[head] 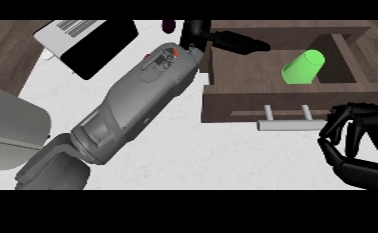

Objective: Pick up the cup, place it into the drawer and close the drawer

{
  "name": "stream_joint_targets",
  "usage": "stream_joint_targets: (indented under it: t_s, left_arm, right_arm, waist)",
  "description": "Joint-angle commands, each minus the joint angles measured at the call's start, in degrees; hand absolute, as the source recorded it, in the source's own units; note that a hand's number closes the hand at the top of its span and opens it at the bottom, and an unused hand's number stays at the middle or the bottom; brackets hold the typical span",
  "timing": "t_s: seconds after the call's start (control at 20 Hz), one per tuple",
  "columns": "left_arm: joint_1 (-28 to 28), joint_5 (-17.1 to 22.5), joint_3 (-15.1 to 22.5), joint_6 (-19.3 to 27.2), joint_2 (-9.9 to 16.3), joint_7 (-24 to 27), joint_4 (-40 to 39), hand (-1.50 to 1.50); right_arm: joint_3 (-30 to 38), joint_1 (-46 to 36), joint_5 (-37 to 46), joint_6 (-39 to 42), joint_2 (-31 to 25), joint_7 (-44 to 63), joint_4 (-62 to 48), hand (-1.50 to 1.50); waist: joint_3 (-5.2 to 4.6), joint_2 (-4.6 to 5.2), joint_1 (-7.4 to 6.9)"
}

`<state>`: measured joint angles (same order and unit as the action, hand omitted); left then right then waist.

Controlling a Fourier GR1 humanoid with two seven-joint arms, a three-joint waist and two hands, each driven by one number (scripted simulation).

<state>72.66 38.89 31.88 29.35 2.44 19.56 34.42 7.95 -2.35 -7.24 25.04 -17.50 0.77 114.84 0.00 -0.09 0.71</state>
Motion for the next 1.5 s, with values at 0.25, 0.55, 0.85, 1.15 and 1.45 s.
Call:
stream_joint_targets:
  t_s: [0.25, 0.55, 0.85, 1.15, 1.45]
  left_arm:
    - [-8.9, -0.2, -2.3, -0.9, 9.1, -6.5, 15.4, -1.50]
    - [-18.2, -0.4, -5.5, -3.1, 15.9, -6.3, 24.3, -1.50]
    - [-24.7, 0.8, -7.6, -5.7, 21.7, -8.5, 31.9, -1.50]
    - [-33.8, 1.5, -10.3, -11.2, 26.4, -4.6, 35.5, -1.50]
    - [-38.2, 1.7, -12.8, -13.3, 28.3, -5.2, 39.3, -1.50]
  right_arm:
    - [-4.6, 0.8, 16.4, -3.6, -0.2, 0.6, 0.0, 1.50]
    - [-7.4, -3.6, 25.0, -7.1, 0.9, -2.4, -7.0, 1.50]
    - [-15.5, -6.2, 40.7, -12.0, 0.1, -7.7, -16.4, 1.50]
    - [-22.2, -10.5, 54.6, -20.4, 1.6, -10.0, -29.9, 1.50]
    - [-21.5, -25.2, 60.3, -25.2, 5.5, -11.1, -51.3, 1.50]
  waist:
    - [-0.02, -0.47, -2.60]
    - [0.00, -0.17, -2.35]
    - [0.01, 0.04, -2.99]
    - [0.02, 0.37, -3.53]
    - [0.04, 0.61, -3.30]
